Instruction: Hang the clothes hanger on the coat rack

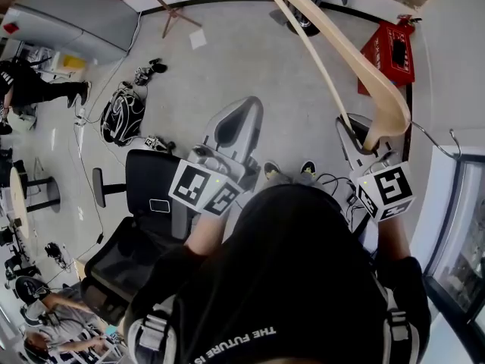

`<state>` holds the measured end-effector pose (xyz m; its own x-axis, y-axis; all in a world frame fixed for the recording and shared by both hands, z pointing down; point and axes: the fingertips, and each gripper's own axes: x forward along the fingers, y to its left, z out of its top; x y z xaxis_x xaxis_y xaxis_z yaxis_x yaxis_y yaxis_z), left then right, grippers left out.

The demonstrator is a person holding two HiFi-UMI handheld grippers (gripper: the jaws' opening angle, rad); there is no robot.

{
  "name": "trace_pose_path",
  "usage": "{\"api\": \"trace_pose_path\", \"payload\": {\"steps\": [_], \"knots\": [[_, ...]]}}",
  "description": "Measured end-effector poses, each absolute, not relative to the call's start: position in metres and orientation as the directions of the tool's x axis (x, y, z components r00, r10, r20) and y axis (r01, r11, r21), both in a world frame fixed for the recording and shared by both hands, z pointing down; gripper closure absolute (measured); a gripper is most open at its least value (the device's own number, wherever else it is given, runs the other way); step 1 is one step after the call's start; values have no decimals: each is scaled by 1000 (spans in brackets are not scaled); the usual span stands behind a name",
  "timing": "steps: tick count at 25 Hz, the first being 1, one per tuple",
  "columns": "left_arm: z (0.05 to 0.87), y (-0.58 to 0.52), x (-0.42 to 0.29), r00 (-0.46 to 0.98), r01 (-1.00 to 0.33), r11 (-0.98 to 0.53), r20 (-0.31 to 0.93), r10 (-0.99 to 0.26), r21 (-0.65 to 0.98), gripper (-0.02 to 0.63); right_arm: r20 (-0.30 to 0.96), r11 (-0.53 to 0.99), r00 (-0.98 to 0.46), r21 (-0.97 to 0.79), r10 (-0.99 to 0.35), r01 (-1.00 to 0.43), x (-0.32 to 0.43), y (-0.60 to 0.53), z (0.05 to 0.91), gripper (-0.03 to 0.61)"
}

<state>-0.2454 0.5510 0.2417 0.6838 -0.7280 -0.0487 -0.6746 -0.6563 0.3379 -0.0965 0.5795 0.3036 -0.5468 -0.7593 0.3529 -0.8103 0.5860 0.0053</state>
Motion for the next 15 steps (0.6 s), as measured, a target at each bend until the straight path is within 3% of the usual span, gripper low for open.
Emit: {"api": "trace_pose_path", "payload": {"steps": [15], "knots": [[269, 526, -292, 692, -648, -644, -39, -721, 407, 594, 379, 584, -541, -2, -751, -812, -139, 552, 315, 540]]}}
